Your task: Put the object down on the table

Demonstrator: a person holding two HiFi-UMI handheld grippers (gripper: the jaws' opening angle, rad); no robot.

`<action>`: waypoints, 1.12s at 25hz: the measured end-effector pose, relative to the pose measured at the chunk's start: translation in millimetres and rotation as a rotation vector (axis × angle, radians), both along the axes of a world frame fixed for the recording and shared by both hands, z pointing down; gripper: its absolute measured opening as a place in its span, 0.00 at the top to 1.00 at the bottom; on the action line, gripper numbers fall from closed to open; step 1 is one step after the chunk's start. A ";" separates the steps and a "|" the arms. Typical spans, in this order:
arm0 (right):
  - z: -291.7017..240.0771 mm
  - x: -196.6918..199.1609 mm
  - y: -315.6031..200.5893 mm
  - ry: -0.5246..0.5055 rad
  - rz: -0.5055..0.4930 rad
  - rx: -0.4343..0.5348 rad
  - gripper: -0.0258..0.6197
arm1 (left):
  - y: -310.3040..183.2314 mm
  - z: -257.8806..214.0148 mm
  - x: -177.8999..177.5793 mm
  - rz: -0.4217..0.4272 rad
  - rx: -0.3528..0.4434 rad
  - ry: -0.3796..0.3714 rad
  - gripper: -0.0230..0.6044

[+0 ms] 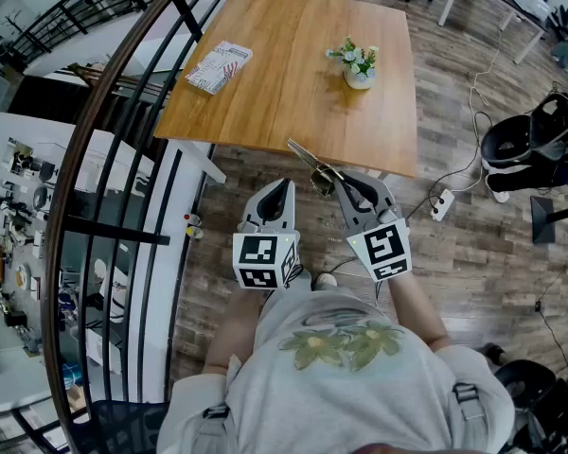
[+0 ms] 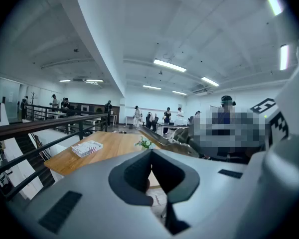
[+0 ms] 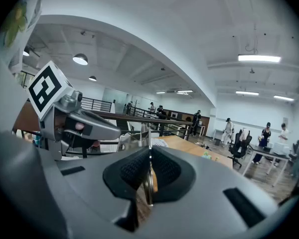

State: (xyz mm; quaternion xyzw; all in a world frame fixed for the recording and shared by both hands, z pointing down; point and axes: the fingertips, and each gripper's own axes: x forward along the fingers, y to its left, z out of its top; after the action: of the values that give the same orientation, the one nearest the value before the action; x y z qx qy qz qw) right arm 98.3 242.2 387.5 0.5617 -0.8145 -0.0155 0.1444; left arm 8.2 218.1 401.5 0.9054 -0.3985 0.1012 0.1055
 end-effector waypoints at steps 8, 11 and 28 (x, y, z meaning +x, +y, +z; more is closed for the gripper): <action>-7.1 -10.7 -24.7 0.034 0.024 0.004 0.94 | -32.3 -2.0 -8.8 0.022 0.002 0.018 0.94; -5.5 -12.3 -41.9 0.020 0.052 0.010 0.94 | -49.8 -2.3 -13.4 0.037 0.001 0.023 0.94; -18.9 -28.1 -121.2 0.050 0.212 0.059 0.94 | -151.3 -2.6 -48.8 0.162 0.030 0.009 0.94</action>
State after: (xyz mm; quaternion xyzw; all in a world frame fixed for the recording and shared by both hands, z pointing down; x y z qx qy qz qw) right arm 70.2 121.0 368.6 0.6481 -0.7459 -0.0382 0.1488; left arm -40.6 66.8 398.9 0.9366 -0.3250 0.0996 0.0853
